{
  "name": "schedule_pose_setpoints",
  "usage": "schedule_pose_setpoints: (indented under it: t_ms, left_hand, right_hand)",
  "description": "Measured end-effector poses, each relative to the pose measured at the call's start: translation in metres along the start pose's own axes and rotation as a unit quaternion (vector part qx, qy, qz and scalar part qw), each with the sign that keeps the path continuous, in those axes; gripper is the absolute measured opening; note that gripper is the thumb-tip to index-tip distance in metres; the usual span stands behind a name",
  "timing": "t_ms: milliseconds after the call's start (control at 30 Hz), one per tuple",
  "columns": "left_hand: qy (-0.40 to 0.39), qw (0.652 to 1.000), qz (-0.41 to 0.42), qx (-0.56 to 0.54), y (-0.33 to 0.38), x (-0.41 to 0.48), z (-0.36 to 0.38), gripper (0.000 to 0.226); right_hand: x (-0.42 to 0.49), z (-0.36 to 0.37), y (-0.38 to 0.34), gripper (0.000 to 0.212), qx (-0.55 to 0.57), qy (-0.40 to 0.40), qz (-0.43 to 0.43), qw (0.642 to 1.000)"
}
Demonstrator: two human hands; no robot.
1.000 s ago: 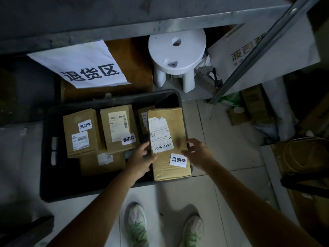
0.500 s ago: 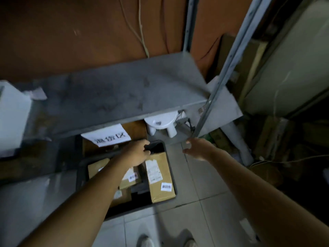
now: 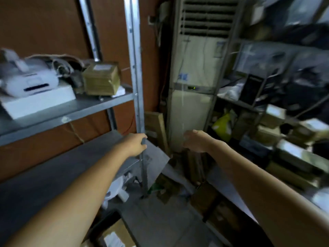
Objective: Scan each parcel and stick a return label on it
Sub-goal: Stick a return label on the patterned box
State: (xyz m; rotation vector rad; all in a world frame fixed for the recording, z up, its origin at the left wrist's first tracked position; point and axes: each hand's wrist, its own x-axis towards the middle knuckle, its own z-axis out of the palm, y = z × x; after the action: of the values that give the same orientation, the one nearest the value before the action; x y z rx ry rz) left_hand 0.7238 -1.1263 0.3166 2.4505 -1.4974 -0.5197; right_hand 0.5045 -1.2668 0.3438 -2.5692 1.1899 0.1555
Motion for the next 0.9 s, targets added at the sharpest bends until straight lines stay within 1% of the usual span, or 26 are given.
schedule_pose_setpoints:
  t_ms: [133,233,333,567,733,900]
  left_hand:
    - [-0.005,0.997,0.075,0.030,0.101,0.012,-0.011,0.046]
    - [-0.003,0.991,0.121,0.057,0.180,0.017,0.001,0.046]
    - [-0.008,0.985,0.160,0.066,0.260,0.021,0.021,0.045]
    - [-0.030,0.973,0.223,0.059,0.433,0.017,0.096,0.044]
    - [-0.047,0.970,0.228,0.066,0.507,0.020,0.139,0.044]
    - [-0.043,0.973,0.216,0.072,0.539,0.046,0.170,0.045]
  right_hand:
    - [-0.058,-0.049,0.080,0.044,0.005,0.075,0.041,0.996]
    - [-0.101,-0.074,0.145,0.039,0.028,0.125,0.066,0.989]
    - [-0.139,-0.088,0.212,0.029,0.025,0.133,0.092,0.987]
    - [-0.210,-0.101,0.374,0.031,0.031,0.138,0.148,0.979]
    - [-0.230,-0.095,0.460,0.037,0.069,0.147,0.182,0.970]
    - [-0.215,-0.075,0.521,0.048,0.110,0.136,0.226,0.958]
